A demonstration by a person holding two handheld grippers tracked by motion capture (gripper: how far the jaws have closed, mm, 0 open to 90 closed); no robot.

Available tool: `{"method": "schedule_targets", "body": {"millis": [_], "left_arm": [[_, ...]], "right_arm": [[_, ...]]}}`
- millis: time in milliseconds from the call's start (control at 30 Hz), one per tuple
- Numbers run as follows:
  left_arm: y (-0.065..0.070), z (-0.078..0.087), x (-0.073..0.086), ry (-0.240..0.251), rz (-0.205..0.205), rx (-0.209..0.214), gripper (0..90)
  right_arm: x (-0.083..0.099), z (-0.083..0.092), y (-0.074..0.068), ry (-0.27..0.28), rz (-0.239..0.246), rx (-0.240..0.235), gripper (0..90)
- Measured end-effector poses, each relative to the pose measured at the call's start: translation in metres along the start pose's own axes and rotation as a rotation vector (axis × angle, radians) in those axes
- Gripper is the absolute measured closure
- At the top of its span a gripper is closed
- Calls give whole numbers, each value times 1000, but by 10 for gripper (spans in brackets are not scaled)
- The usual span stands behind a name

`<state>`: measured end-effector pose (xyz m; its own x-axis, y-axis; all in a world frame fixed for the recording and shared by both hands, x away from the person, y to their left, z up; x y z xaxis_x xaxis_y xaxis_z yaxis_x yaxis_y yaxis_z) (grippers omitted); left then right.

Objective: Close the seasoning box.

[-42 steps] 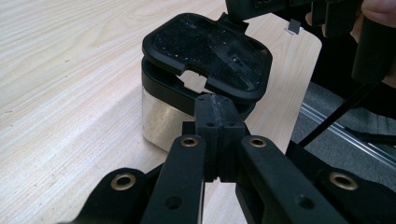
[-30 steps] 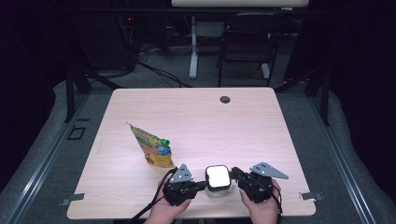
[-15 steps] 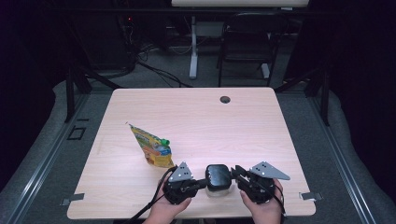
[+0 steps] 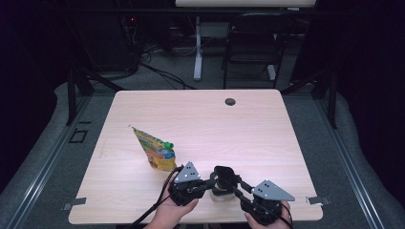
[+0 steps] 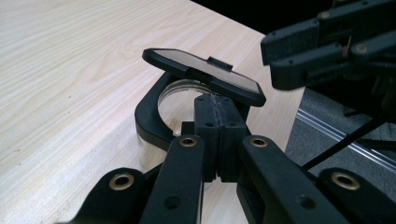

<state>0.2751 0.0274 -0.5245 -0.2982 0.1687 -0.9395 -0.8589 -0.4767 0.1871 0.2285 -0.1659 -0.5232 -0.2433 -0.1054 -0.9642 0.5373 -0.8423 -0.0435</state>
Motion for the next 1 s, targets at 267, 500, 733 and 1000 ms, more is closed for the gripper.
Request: {"method": "schedule_targets", "body": {"millis": [267,500,733,1000], "left_arm": [[2,-2,-8,8,-9,3,893],[4,-6,-6,6,-10,8,893],[2,-9,0,-9,-10,3,893],[-1,-14,11,-36,-11,-7,889]], "right_arm": [[6,-3,-6,-14,10,-20,608],[11,-11,-8,-13,68,7,561],[13,-17,-9,-5,94,33,559],[11,-14,-7,16,68,35,594]]}}
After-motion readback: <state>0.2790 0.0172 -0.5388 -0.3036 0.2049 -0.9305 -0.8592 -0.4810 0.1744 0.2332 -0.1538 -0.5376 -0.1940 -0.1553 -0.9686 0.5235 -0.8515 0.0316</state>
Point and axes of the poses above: each handheld gripper's, and its own axes: z roughly backward along the jaws, x roughly out of its underside, y roughly to its right, the point moved 4 cm from there along -z, roughly forward along the jaws, and after that the axes turned 15 degrees about y, right-handed, at the moved point
